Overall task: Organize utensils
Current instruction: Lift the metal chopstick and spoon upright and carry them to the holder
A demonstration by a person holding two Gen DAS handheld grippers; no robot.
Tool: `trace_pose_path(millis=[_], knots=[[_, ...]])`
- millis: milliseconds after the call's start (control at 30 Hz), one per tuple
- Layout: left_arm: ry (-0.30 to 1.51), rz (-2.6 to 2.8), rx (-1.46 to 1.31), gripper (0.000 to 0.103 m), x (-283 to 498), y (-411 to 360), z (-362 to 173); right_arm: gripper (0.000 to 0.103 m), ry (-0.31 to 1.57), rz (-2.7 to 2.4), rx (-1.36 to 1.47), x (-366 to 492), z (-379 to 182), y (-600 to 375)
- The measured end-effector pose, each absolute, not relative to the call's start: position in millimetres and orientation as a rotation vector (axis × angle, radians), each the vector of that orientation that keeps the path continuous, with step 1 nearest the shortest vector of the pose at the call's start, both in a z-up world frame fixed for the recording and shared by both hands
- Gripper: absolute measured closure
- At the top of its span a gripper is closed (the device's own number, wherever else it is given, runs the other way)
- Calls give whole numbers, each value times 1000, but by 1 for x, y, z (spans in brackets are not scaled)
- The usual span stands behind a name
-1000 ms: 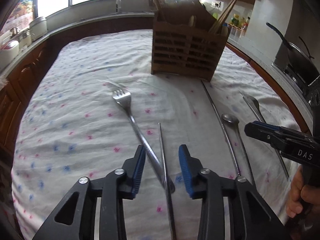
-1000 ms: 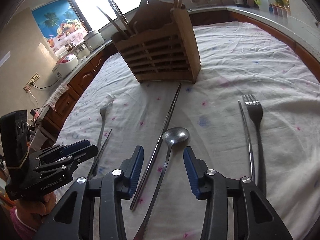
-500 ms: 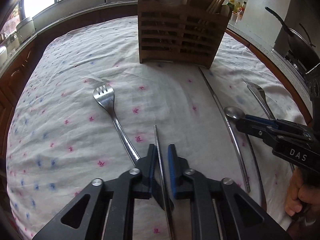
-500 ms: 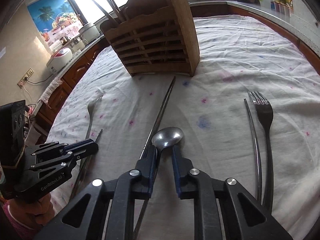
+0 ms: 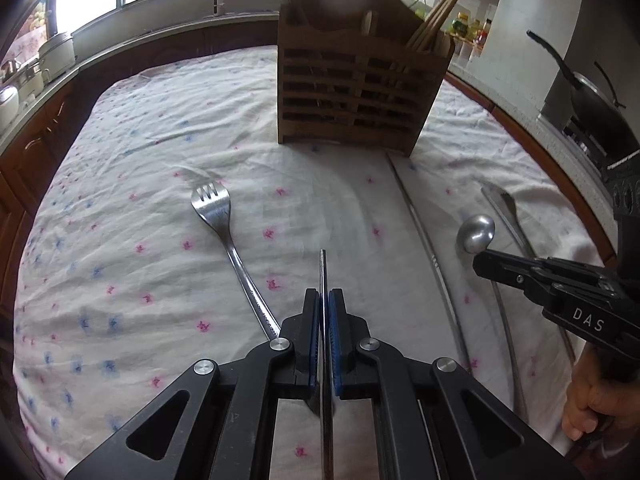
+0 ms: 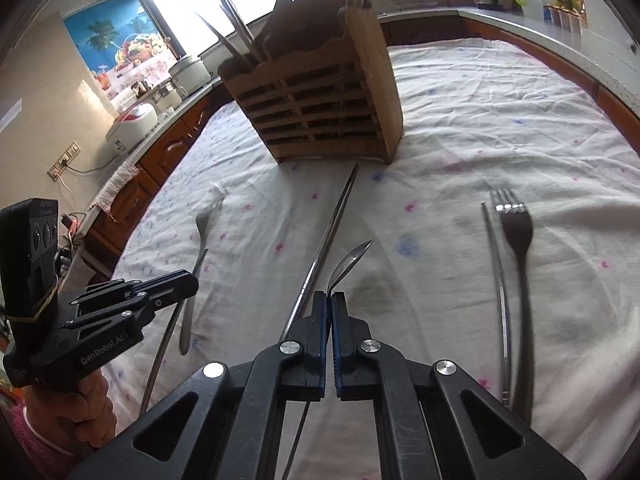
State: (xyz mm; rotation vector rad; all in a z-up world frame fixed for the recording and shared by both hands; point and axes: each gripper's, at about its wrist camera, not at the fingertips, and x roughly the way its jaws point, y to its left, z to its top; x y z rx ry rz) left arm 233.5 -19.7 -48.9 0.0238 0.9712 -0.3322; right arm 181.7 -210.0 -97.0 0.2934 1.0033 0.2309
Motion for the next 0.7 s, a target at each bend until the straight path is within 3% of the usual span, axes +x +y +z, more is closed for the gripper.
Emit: trace_pose_path(millis=[700], knots=[[783,-332,-73,100,168,13,26,101,848,237,289,153,-37,-217]])
